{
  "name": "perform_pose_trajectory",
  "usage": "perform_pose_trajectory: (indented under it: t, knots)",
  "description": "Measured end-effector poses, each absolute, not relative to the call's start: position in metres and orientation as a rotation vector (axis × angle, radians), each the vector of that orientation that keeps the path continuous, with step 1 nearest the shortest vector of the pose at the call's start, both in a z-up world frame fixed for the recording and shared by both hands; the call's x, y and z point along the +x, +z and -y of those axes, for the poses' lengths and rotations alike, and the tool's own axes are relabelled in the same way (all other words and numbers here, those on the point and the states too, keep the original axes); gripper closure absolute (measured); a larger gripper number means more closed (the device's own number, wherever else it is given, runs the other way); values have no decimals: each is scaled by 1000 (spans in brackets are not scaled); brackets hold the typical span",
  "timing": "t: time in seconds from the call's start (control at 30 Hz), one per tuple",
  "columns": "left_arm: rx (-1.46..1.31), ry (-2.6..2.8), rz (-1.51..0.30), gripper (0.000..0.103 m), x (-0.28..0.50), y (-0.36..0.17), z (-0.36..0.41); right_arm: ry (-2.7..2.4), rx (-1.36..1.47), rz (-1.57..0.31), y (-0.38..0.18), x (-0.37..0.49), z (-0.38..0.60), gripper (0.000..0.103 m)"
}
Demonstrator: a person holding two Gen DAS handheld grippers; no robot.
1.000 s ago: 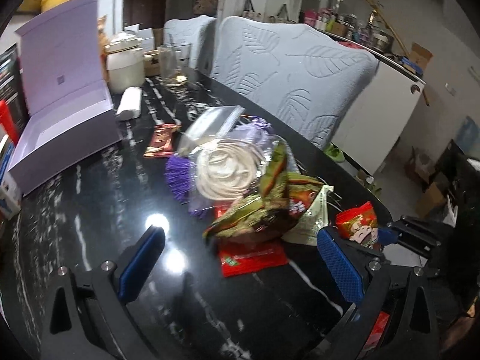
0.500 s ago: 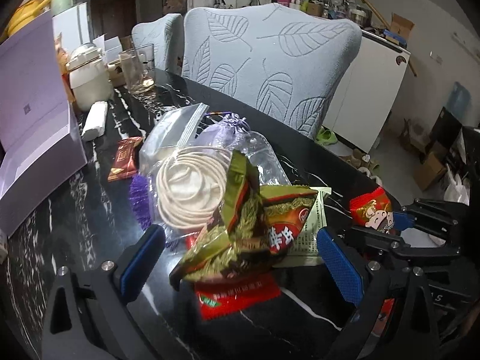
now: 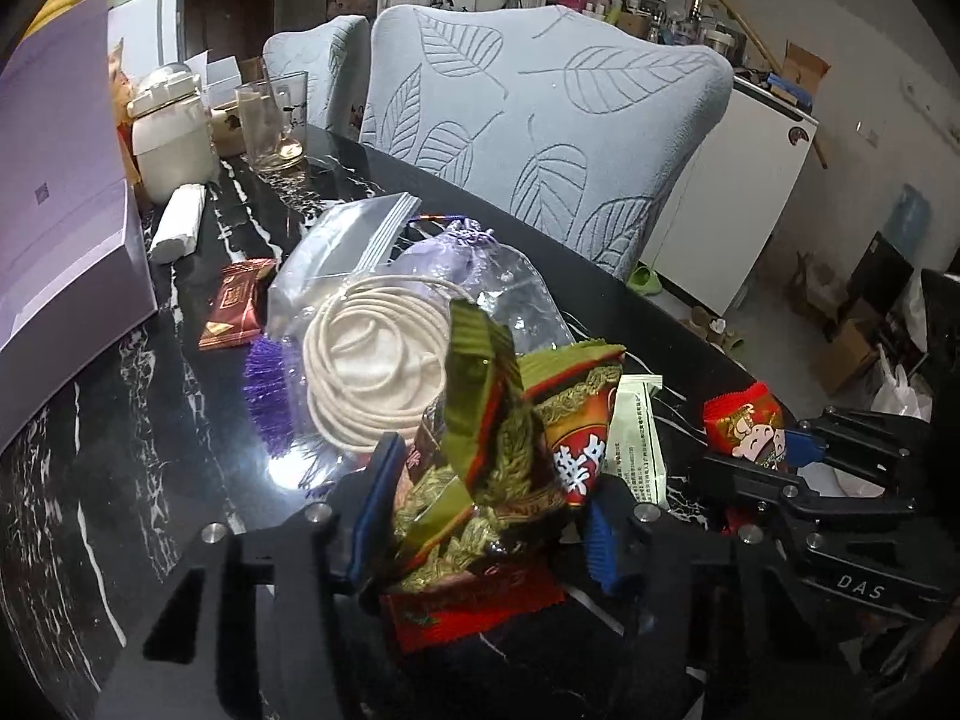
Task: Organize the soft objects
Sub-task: 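Carry both held packets up and over to the open lavender gift box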
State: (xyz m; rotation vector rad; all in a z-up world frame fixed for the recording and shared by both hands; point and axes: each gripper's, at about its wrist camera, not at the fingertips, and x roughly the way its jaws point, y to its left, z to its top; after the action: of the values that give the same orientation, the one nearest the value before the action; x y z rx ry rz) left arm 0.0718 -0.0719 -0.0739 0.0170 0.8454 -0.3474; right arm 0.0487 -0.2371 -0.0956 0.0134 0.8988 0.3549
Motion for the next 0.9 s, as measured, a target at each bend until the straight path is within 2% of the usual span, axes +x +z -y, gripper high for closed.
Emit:
perform_pose_trajectory:
  t: [0.9]
  knots:
    - [-160, -157, -763, 51, -2, -50, -11, 525, -86, -825, -77, 16, 181, 72]
